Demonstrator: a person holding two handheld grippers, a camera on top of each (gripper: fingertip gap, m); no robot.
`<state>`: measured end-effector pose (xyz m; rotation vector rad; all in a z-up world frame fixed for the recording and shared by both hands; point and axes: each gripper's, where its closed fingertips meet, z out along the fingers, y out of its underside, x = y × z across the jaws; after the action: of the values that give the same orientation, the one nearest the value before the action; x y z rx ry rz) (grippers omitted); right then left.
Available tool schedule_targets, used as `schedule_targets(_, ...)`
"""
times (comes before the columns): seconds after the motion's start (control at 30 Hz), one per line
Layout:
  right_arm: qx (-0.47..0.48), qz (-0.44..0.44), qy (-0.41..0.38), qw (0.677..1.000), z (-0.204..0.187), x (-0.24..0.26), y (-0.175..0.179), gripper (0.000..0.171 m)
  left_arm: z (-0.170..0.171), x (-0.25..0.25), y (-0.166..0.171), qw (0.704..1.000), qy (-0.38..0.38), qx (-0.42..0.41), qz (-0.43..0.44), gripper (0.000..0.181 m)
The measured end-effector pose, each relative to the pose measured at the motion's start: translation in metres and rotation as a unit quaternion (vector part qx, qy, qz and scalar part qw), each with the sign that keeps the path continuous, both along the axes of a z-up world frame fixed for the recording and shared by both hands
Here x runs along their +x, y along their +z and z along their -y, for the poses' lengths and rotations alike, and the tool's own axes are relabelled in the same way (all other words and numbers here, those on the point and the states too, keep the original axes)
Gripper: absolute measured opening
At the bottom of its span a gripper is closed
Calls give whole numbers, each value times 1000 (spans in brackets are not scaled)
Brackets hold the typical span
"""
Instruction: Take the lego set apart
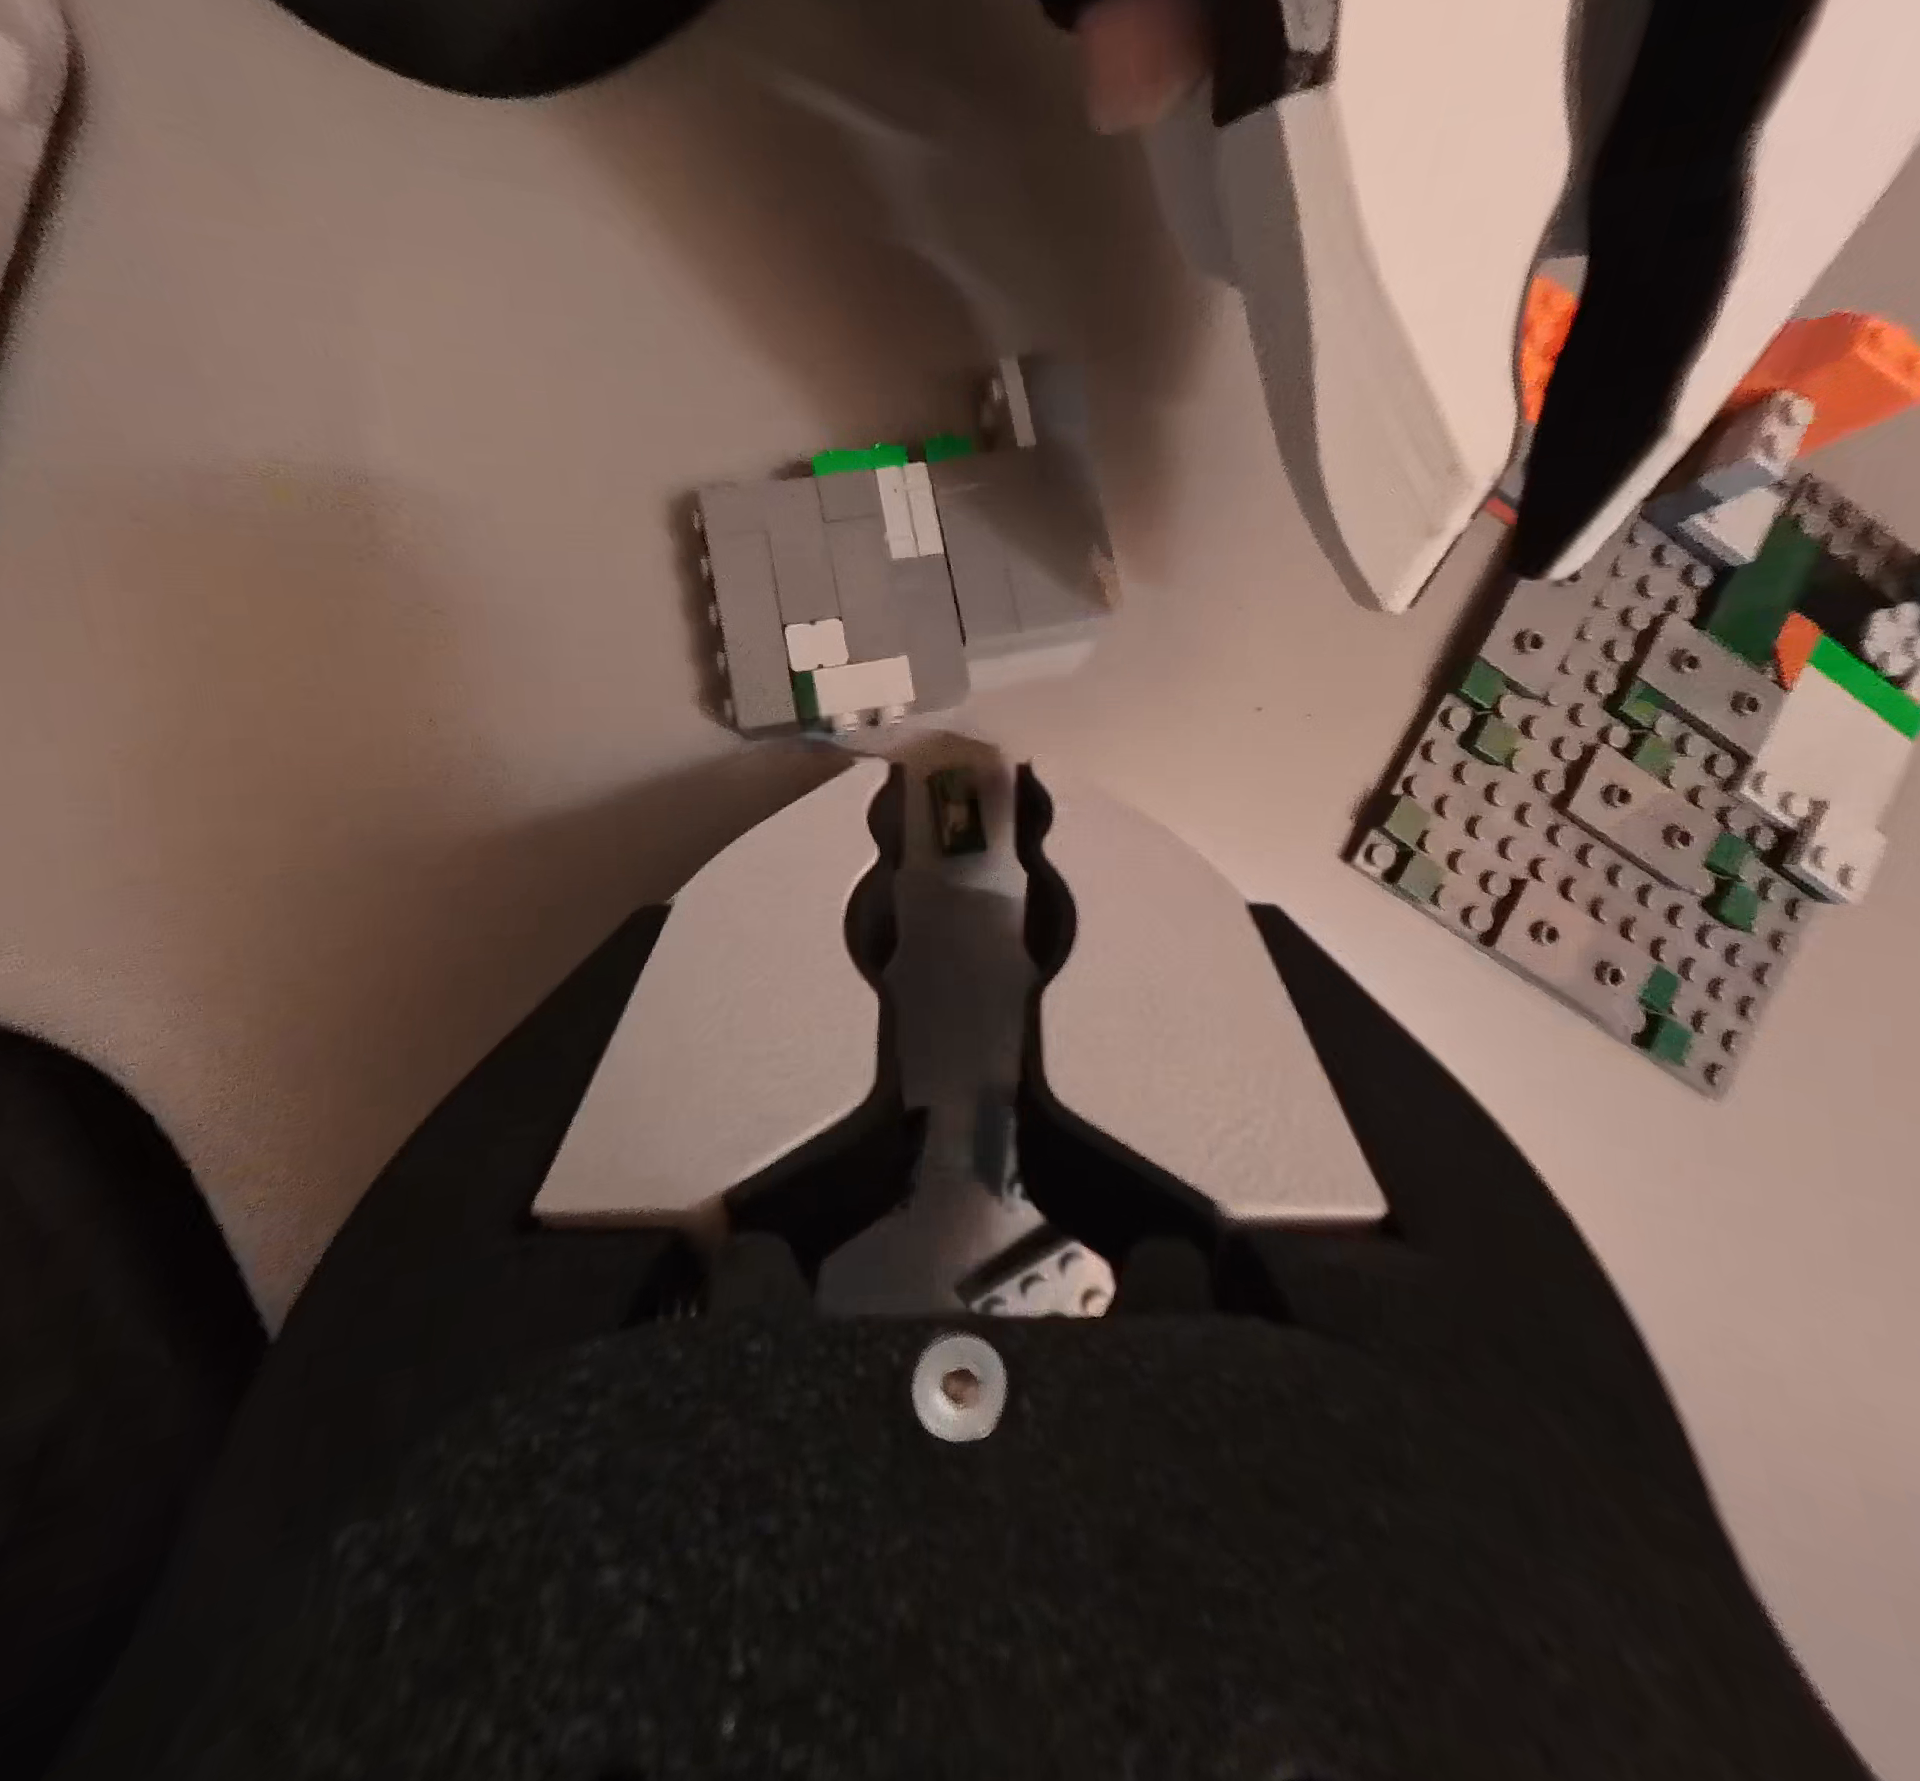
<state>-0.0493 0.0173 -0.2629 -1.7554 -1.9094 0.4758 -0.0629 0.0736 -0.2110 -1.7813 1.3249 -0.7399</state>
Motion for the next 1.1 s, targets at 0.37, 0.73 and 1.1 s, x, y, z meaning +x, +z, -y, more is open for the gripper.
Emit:
schedule_targets(0.37, 38, 67, -94, 993, -50, 72, 15, 17, 1, 0, -6, 1000, -10, -6, -11, 15)
schedule_targets(0.73, -69, -37, -225, 971, 12, 2, 22, 58, -2, -2, -3, 1000, 1, -6, -7, 16)
schedule_targets(1.1, -29, -38, -429, 902, 25, -28, -1, 78, 3, 0, 3, 1000, -5, 8, -6, 15)
